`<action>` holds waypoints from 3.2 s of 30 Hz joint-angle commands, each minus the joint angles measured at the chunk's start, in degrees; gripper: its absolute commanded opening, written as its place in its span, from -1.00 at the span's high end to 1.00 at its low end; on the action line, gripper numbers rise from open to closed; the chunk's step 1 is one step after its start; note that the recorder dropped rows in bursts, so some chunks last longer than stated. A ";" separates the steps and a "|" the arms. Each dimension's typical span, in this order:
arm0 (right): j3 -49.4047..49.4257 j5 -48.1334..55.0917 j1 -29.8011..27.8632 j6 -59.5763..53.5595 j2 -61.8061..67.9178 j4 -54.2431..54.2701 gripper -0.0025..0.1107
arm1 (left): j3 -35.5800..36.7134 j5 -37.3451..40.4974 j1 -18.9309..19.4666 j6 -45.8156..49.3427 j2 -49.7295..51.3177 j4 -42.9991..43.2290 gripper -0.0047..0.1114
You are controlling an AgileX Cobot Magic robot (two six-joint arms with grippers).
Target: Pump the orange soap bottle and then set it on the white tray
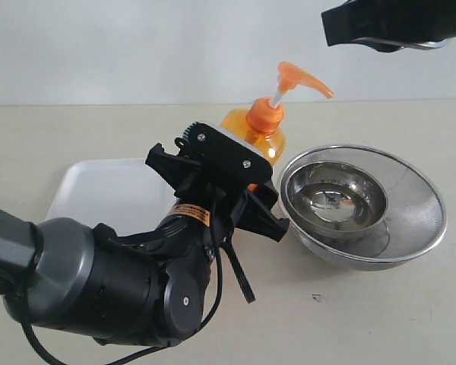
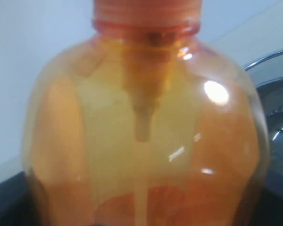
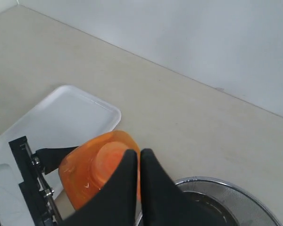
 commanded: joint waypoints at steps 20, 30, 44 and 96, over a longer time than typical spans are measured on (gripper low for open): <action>0.18 -1.08 0.04 -5.03 3.97 7.16 0.96 | -0.16 1.84 0.06 -1.64 0.62 1.89 0.84; 0.18 -1.21 0.04 -7.05 5.51 9.43 0.96 | -0.16 1.68 0.06 -1.75 0.62 1.89 0.84; 0.18 3.09 0.04 -7.86 7.10 10.04 0.96 | -0.16 1.83 0.06 -2.06 0.62 2.46 0.84; 0.18 6.84 0.04 -8.81 14.25 8.57 0.96 | -2.43 4.68 0.06 -2.96 2.88 3.56 0.84</action>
